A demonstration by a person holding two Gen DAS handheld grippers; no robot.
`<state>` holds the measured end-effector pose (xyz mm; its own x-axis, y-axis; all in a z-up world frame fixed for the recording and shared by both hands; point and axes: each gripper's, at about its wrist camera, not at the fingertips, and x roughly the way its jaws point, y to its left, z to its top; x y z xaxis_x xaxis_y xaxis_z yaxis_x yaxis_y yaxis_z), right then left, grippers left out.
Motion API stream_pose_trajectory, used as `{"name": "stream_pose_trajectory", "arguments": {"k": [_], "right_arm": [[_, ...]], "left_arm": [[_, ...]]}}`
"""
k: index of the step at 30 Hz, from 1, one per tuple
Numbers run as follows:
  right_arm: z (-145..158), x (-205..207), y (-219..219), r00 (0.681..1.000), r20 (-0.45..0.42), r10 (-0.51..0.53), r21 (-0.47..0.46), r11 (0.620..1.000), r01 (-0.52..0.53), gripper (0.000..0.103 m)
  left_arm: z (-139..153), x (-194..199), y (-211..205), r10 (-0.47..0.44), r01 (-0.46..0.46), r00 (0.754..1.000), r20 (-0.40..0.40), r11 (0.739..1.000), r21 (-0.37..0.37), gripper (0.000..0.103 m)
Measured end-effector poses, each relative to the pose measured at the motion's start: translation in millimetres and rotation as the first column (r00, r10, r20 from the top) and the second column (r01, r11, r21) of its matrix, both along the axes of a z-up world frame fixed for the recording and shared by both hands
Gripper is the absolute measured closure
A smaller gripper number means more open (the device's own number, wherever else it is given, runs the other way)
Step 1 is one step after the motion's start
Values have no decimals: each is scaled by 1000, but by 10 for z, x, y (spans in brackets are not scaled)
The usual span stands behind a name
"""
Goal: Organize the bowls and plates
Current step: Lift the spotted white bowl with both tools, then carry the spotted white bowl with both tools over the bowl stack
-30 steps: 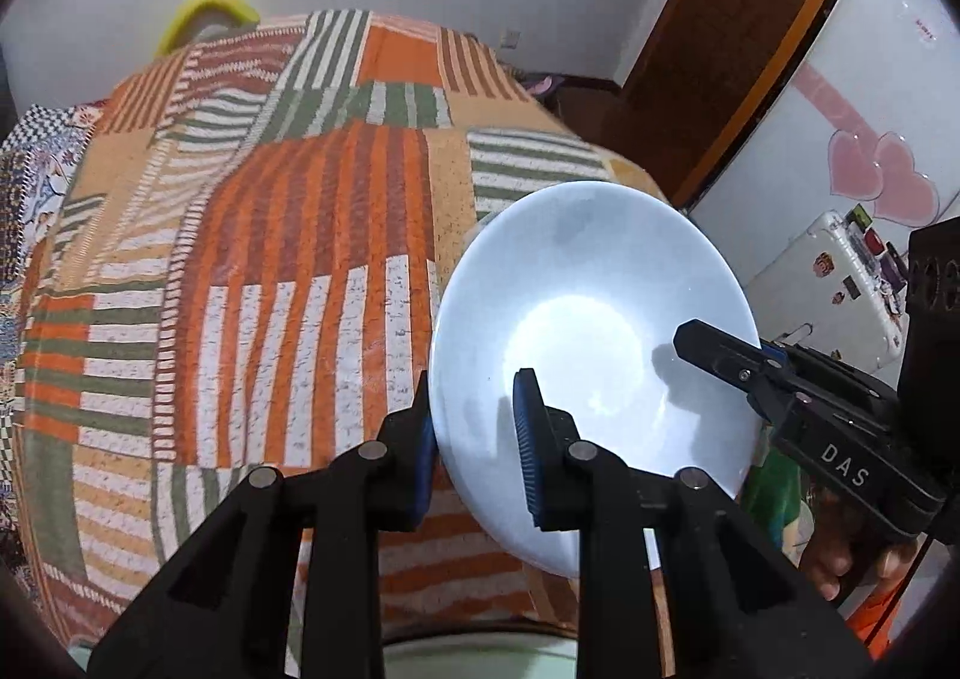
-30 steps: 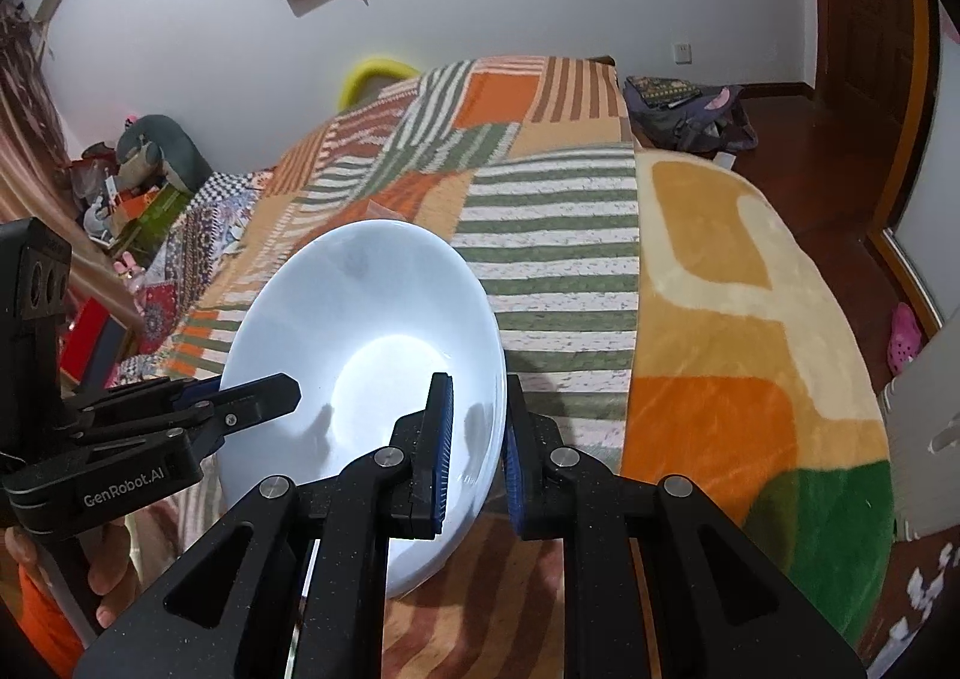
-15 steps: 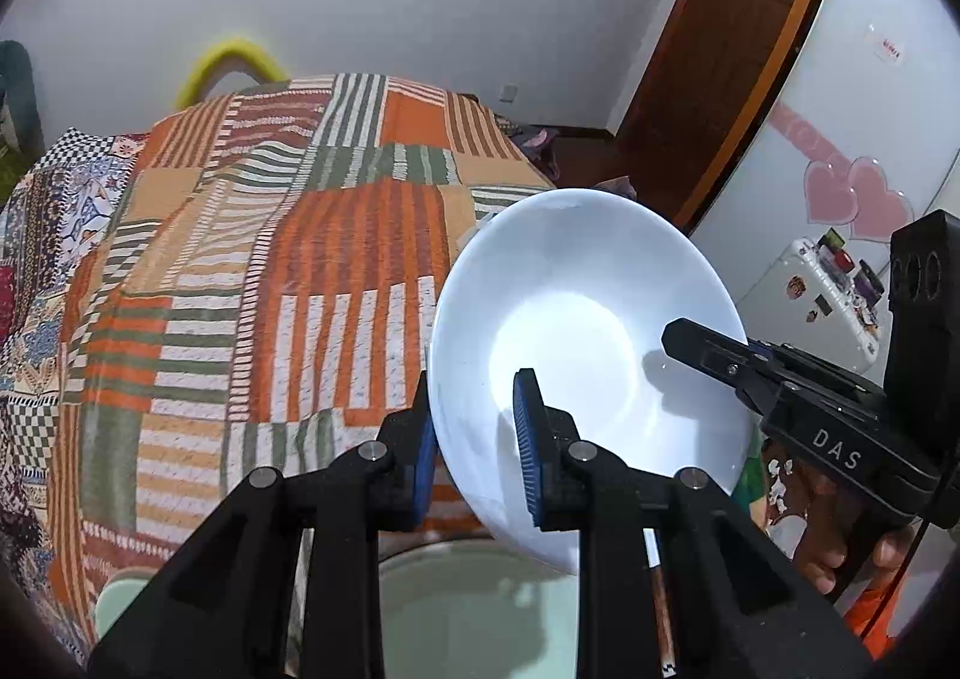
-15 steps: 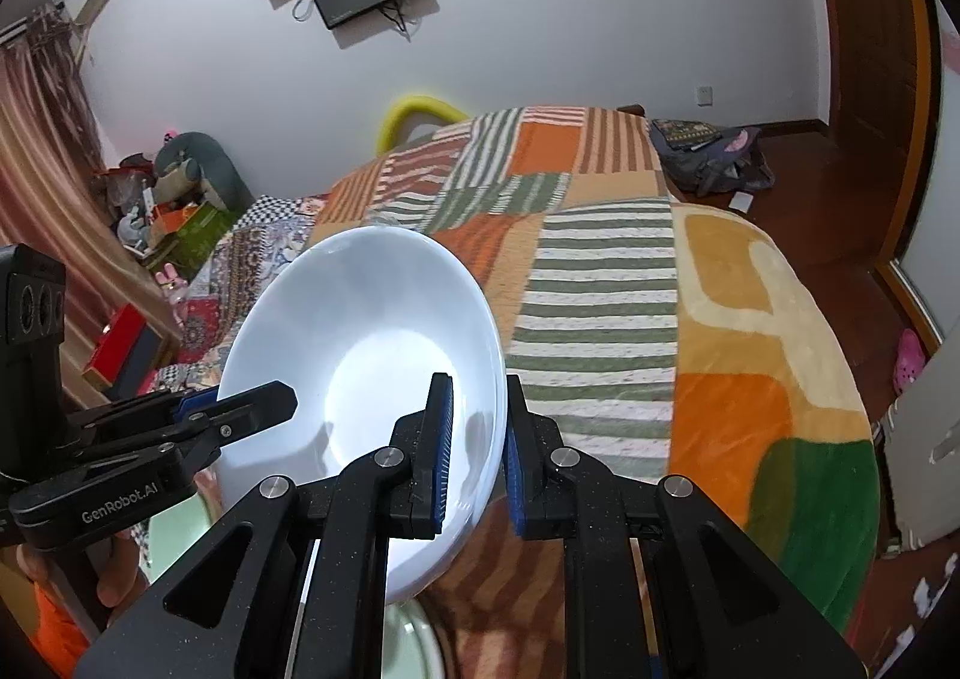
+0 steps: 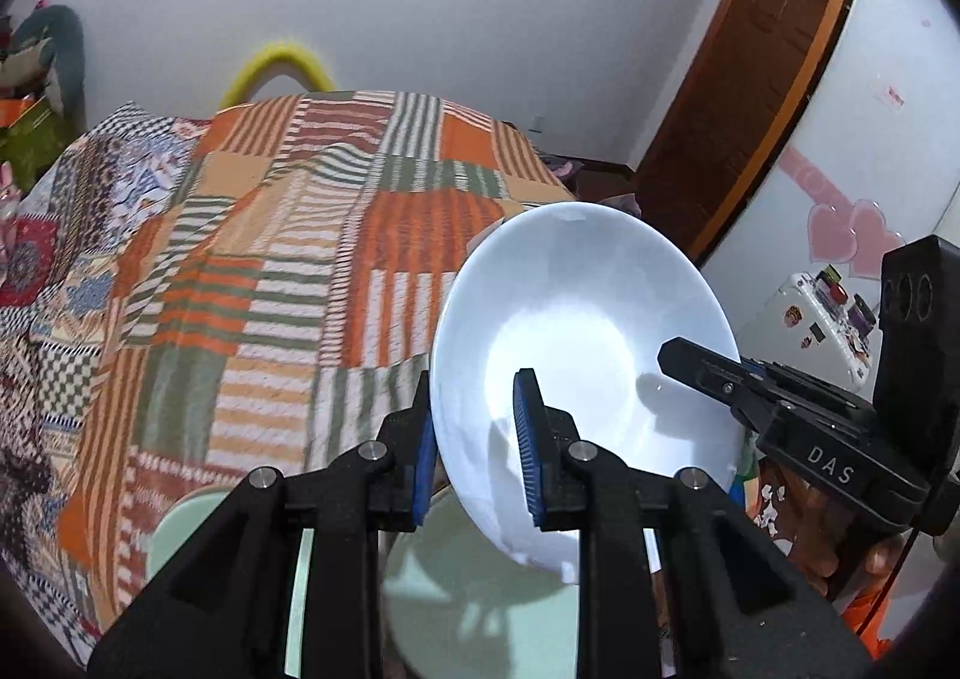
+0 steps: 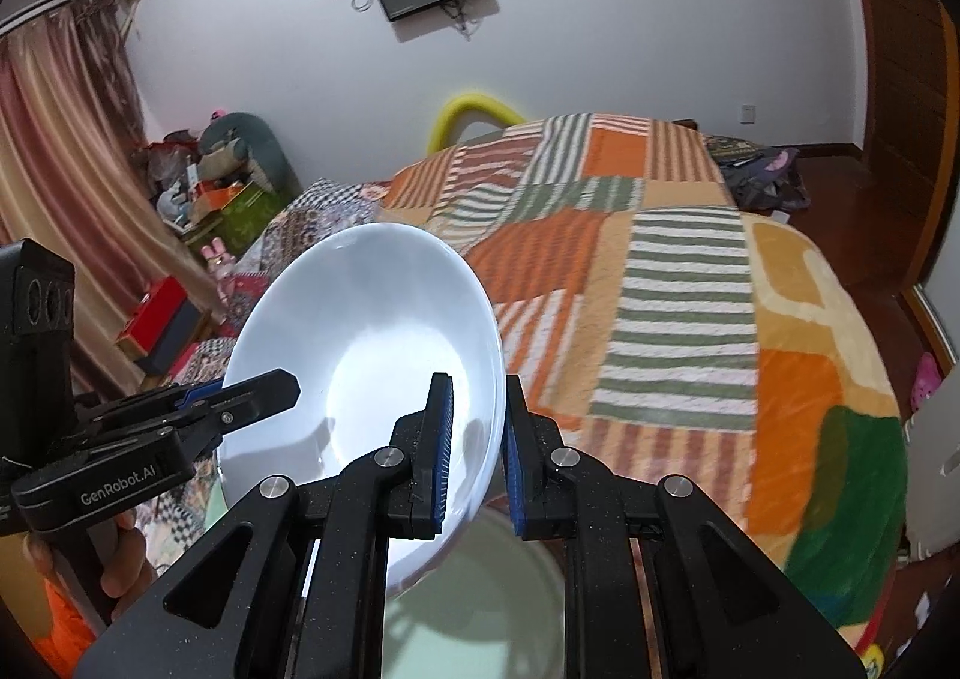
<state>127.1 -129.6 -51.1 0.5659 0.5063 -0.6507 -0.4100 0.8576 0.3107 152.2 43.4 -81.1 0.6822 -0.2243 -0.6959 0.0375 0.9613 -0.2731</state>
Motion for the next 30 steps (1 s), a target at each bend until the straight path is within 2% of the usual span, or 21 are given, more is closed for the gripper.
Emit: {"name": "stream_pose_trajectory", "arguments": {"k": [17, 30], "right_arm": [[-120, -403, 938, 983, -33, 178, 0, 984, -179, 89], [-347, -562, 1397, 960, -88, 264, -7, 964, -266, 87]], "left_arm": [[-79, -795, 910, 191, -191, 982, -6, 982, -3, 80], [-341, -1108, 1261, 287, -288, 957, -48, 958, 2, 80]]}}
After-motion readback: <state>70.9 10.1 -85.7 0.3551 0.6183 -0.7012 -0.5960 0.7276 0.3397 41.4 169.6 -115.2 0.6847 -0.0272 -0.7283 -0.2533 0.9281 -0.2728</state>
